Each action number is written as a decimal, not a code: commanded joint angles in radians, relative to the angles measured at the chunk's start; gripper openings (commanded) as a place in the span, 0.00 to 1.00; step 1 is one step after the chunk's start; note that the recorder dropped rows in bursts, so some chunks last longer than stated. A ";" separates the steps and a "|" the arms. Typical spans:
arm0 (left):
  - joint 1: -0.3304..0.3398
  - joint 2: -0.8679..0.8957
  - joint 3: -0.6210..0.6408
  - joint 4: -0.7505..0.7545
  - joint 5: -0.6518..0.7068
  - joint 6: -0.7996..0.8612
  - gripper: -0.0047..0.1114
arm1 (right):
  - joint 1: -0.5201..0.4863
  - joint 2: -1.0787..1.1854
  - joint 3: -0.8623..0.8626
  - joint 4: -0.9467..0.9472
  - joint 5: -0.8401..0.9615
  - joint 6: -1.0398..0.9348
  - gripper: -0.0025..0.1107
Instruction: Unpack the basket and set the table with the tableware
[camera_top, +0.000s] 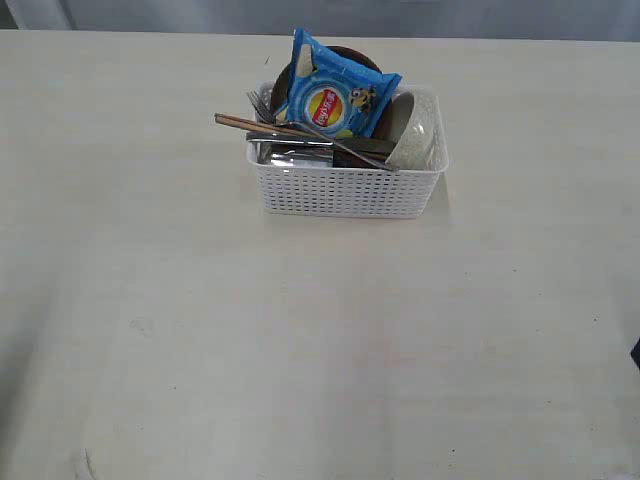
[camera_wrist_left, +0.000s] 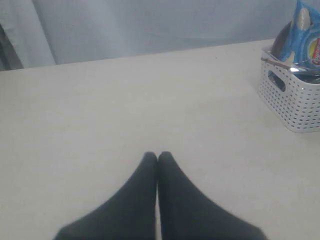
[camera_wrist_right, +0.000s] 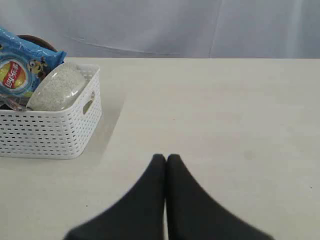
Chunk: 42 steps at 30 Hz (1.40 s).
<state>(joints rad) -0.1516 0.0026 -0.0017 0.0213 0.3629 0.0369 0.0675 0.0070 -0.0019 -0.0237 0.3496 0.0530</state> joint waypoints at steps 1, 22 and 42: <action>0.001 -0.003 0.002 0.005 -0.003 -0.003 0.04 | 0.004 -0.007 0.002 -0.003 -0.004 0.003 0.02; 0.001 -0.003 0.002 0.005 -0.003 -0.003 0.04 | 0.004 -0.007 0.002 -0.003 -0.004 0.003 0.02; 0.001 -0.003 0.002 0.005 -0.003 -0.003 0.04 | 0.004 -0.007 0.002 -0.003 -0.323 0.003 0.02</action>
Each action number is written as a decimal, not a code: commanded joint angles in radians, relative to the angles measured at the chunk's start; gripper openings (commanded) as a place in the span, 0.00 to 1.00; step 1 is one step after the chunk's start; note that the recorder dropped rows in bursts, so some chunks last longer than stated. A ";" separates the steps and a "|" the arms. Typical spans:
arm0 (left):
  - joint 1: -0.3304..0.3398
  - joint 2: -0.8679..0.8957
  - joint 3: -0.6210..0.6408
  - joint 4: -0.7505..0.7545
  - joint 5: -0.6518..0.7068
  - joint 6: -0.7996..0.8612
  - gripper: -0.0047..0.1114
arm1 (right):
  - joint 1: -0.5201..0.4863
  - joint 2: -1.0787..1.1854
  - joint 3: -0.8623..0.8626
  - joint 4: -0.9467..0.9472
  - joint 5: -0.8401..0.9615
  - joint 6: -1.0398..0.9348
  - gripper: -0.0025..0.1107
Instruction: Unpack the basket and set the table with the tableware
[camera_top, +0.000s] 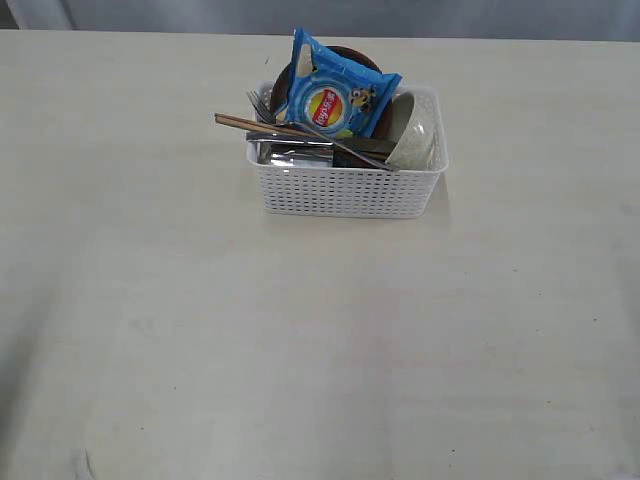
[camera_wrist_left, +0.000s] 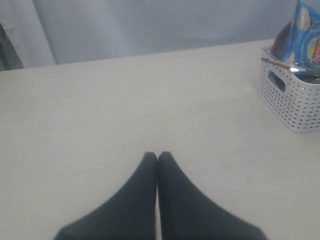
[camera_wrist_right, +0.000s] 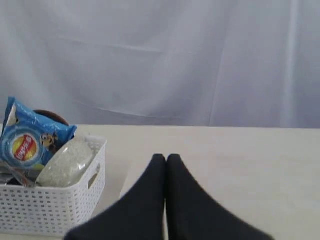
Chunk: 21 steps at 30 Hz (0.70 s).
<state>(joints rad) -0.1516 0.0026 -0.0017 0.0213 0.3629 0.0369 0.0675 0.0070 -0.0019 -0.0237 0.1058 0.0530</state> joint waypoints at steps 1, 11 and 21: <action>0.001 -0.003 0.002 0.005 -0.003 -0.003 0.04 | 0.004 -0.007 0.002 -0.003 -0.083 0.003 0.02; 0.001 -0.003 0.002 0.005 -0.003 -0.003 0.04 | 0.004 -0.007 0.002 -0.003 -0.118 0.003 0.02; 0.001 -0.003 0.002 0.005 -0.003 -0.003 0.04 | 0.004 -0.007 0.002 -0.003 -0.215 0.011 0.02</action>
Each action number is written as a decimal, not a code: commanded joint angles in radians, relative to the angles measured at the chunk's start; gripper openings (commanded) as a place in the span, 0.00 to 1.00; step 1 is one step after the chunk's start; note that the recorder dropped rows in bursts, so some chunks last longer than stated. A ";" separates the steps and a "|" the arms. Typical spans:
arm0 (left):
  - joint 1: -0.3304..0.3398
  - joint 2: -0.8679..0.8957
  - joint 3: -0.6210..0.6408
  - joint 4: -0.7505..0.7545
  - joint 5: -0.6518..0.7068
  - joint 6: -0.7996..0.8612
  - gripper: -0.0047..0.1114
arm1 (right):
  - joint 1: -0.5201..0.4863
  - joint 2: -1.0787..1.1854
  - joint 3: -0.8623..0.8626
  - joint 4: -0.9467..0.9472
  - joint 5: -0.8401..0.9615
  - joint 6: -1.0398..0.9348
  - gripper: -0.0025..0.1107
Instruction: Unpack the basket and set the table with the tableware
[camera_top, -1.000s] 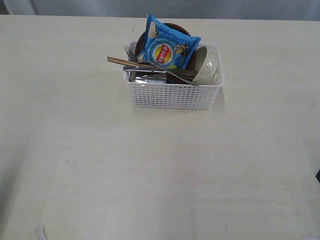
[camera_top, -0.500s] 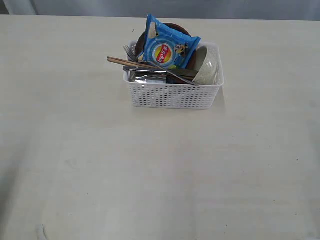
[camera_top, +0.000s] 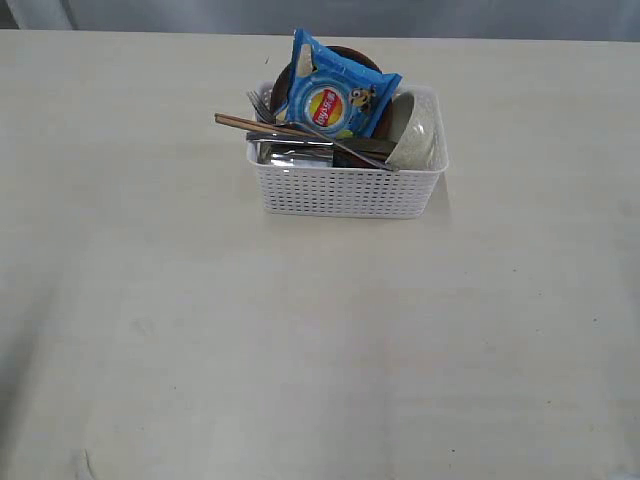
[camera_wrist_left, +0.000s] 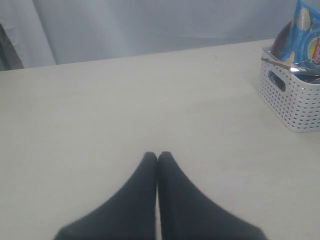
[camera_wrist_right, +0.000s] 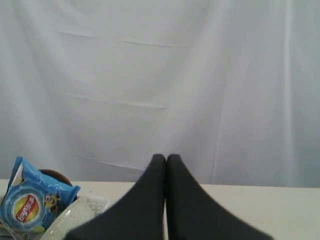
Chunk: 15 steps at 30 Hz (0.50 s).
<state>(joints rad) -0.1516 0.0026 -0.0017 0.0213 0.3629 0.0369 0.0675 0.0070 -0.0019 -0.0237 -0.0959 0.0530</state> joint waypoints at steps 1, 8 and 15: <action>0.001 -0.003 0.002 0.005 -0.003 -0.003 0.04 | 0.004 -0.007 0.002 -0.003 0.002 0.011 0.02; 0.001 -0.003 0.002 0.005 -0.003 -0.003 0.04 | 0.004 -0.007 -0.091 -0.003 0.081 0.013 0.02; 0.001 -0.003 0.002 0.005 -0.003 -0.003 0.04 | 0.004 0.044 -0.208 -0.003 0.160 0.011 0.02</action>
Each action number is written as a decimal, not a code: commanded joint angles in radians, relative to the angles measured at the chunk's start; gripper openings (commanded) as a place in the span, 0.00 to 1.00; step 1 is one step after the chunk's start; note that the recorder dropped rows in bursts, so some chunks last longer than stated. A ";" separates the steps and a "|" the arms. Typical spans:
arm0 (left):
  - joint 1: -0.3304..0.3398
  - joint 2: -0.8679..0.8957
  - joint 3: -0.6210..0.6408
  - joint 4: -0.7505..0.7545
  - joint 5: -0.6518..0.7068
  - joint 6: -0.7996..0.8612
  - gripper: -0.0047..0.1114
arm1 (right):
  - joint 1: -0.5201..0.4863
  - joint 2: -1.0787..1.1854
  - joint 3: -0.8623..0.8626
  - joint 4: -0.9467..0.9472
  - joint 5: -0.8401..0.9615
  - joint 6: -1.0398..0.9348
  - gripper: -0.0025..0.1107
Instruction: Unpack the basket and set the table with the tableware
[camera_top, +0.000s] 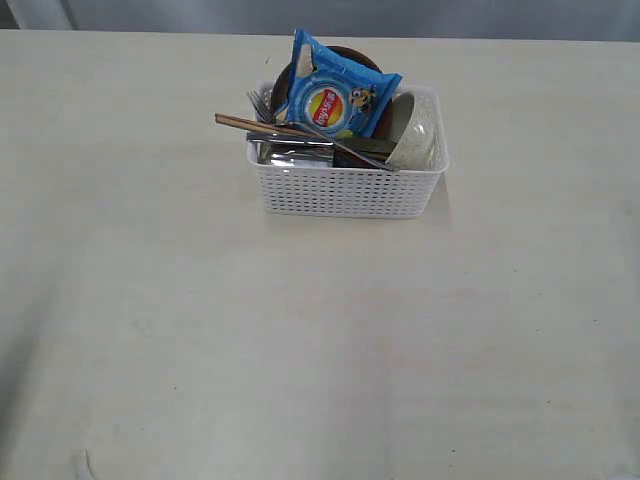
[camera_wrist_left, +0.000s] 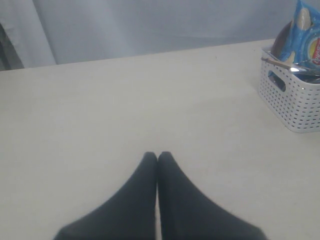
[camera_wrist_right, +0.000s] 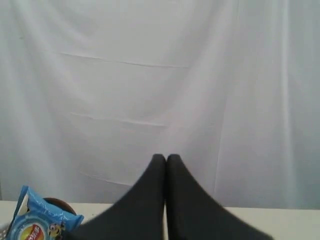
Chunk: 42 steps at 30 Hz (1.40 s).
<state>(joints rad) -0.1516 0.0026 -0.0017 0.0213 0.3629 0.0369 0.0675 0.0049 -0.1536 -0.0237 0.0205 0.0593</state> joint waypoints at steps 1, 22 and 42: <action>0.001 -0.003 0.002 0.005 -0.003 -0.003 0.04 | 0.004 0.067 -0.069 -0.003 0.052 0.005 0.02; 0.001 -0.003 0.002 0.005 -0.003 -0.003 0.04 | 0.320 0.845 -0.580 0.006 0.633 -0.186 0.02; 0.001 -0.003 0.002 0.005 -0.003 -0.003 0.04 | 0.394 1.126 -0.641 0.169 0.650 -0.225 0.02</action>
<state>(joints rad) -0.1516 0.0026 -0.0017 0.0213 0.3629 0.0369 0.4617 1.1212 -0.7717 0.1583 0.6673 -0.1396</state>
